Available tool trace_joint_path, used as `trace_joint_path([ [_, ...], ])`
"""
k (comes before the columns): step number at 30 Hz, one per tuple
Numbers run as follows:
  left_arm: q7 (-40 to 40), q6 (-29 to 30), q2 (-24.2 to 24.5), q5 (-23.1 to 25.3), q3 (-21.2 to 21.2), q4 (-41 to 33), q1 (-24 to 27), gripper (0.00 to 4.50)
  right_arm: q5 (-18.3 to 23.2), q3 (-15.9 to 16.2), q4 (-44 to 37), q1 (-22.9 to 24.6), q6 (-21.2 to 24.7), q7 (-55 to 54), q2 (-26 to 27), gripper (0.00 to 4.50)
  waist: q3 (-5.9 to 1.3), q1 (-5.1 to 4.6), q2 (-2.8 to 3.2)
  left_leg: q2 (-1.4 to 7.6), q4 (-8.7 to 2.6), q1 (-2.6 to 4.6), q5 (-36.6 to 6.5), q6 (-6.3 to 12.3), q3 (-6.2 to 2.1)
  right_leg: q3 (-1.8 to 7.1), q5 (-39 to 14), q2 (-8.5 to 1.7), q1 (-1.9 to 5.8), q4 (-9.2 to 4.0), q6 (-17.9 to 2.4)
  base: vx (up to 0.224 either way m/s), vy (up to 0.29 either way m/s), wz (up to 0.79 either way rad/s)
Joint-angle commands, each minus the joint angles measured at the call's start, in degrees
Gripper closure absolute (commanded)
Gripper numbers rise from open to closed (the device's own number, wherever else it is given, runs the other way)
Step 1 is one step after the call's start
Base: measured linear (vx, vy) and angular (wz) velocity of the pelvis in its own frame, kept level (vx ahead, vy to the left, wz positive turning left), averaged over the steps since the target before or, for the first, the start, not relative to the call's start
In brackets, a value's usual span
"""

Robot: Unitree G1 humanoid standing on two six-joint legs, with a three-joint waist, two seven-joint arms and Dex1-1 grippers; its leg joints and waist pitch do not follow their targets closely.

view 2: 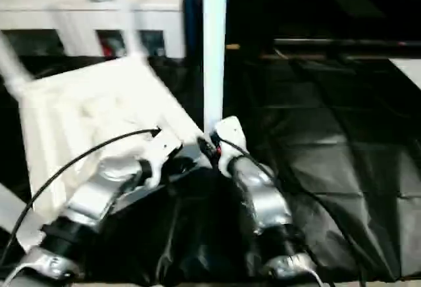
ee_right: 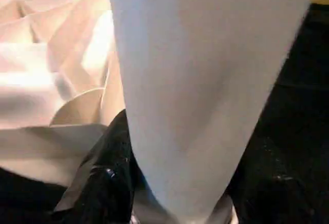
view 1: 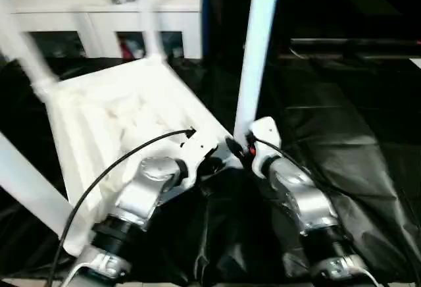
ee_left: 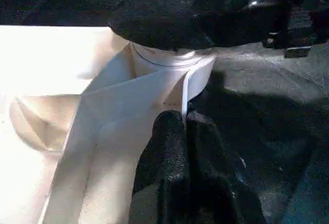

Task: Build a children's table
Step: Rotate leg to tighten

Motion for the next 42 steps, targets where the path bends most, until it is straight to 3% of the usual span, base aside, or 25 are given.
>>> trace_joint_path([
  [1, 0.3, -2.7, -1.1, -1.4, 0.6, -2.9, -1.7, 4.5, 2.5, 4.6, 2.9, 0.9, 2.2, 5.7, 4.2, 1.83, -3.37, 0.21, -0.18, 3.5, -4.84, -0.28, -18.4, 2.05, -2.33, 3.46, -22.4, -4.46, 2.37, -4.83, -9.0, 0.0, 0.0, 0.0],
  [4, -2.7, -3.3, 0.4, -2.2, 0.0, -4.1, -0.6, 4.5, 1.9, 5.6, 1.9, 0.9, 1.8, 8.6, 2.6, 1.48, -3.52, 0.22, -0.18, 3.56, -4.78, -0.63, -16.1, 2.83, -2.21, 3.57, -18.5, -4.5, 2.75, -4.19, -10.5, 0.0, 0.0, 0.0],
  [5, -3.3, -3.4, 0.8, -2.3, -0.2, -4.3, -0.4, 4.5, 1.8, 5.9, 1.7, 0.9, 1.6, 9.4, 2.0, 1.48, -3.63, 0.41, -0.7, 3.56, -4.71, -0.71, -14.9, 3.41, -2.16, 3.65, -17.9, -4.69, 2.92, -3.9, -11.0, 0.0, 0.0, 0.0],
  [8, -7.3, -5.4, 3.3, -3.3, -1.1, -4.6, 0.5, 4.5, 2.3, 7.6, 0.6, 0.9, 1.4, 15.1, -1.6, 1.39, -3.69, 0.71, -0.87, 3.39, -4.36, -0.42, -12.3, 4.63, -1.65, 3.83, -16.0, -4.63, 2.8, -3.92, -11.8, 0.0, 0.0, 0.0],
  [9, -8.3, -5.9, 3.9, -3.4, -1.2, -4.6, 0.5, 4.5, 2.6, 7.8, 0.4, 1.0, 1.4, 16.7, -2.5, 1.39, -3.7, 0.88, -1.24, 3.51, -4.3, -0.34, -11.6, 5.04, -1.54, 3.9, -15.9, -4.64, 2.77, -3.93, -11.8, 0.0, 0.0, 0.0],
  [12, -12.4, -6.9, 6.3, -4.4, -1.6, -4.8, 0.9, 4.5, 2.8, 9.1, -1.2, 1.5, 1.0, 23.0, -6.4, 1.39, -3.65, 1.78, -1.12, 3.76, -4.34, -0.19, -10.2, 5.5, -1.53, 3.9, -15.1, -4.44, 2.71, -3.6, -12.0, 0.0, 0.0, 0.0],
  [19, -21.6, -8.8, 11.0, -6.7, -2.7, -5.0, 1.0, 4.5, 3.8, 10.5, -2.9, 1.6, -0.4, 35.5, -14.0, 1.39, -3.59, 4.22, -1.38, 4.15, -4.52, 1.02, -10.1, 4.46, -1.04, 4.35, -12.5, -4.27, 2.02, -3.22, -13.5, 0.0, 0.0, 0.0],
  [22, -24.5, -9.3, 12.5, -7.4, -3.1, -4.8, 0.9, 4.5, 5.1, 11.6, -3.8, 1.3, 0.2, 40.5, -16.2, 1.39, -3.6, 4.75, -1.48, 4.17, -4.65, 0.89, -10.3, 3.82, -1.02, 4.54, -12.8, -4.32, 2.27, -2.97, -13.5, 0.0, 0.0, 0.0],
  [27, -27.8, -9.7, 13.8, -8.3, -3.5, -4.4, 0.6, 4.5, 6.1, 13.3, -5.5, 1.4, 2.0, 46.2, -17.6, 1.39, -3.73, 5.31, -1.68, 4.16, -4.57, 0.95, -8.7, 4.03, -0.77, 4.79, -10.4, -4.25, 2.28, -2.62, -14.0, 0.0, 0.0, 0.0],
  [29, -28.6, -9.8, 14.0, -8.5, -3.7, -4.3, 0.6, 4.5, 6.1, 13.7, -5.5, 1.5, 2.0, 46.7, -17.7, 1.63, -3.76, 5.46, -1.72, 4.13, -4.51, 0.75, -7.9, 4.27, -0.7, 4.82, -9.9, -4.31, 2.41, -2.49, -14.1, 0.0, 0.0, 0.0],
  [30, -29.0, -9.9, 14.2, -8.6, -3.7, -4.1, 0.5, 4.5, 6.3, 13.9, -5.4, 1.5, 2.2, 47.0, -17.5, 1.71, -3.75, 5.55, -1.42, 4.11, -4.49, 0.78, -8.1, 4.08, -0.67, 4.88, -10.3, -4.33, 2.37, -2.57, -14.0, 0.0, 0.0, 0.0],
  [36, -29.7, -10.2, 14.5, -8.6, -3.7, -3.7, 0.5, 4.5, 6.8, 14.3, -6.0, 2.1, 2.6, 47.5, -17.3, 2.0, -3.74, 5.91, -1.51, 4.03, -4.49, 0.87, -9.5, 3.07, -0.58, 5.0, -12.8, -4.27, 2.29, -2.85, -13.4, 0.0, 0.0, 0.0],
  [42, -26.6, -9.9, 12.8, -8.1, -2.9, -3.1, 0.1, 4.5, 6.6, 13.3, -6.4, 3.4, 2.8, 44.4, -15.9, 2.01, -3.85, 6.28, -1.11, 4.07, -4.46, 0.97, -8.8, 2.92, -0.56, 5.01, -10.8, -4.15, 2.23, -2.62, -13.8, 0.0, 0.0, 0.0],
])
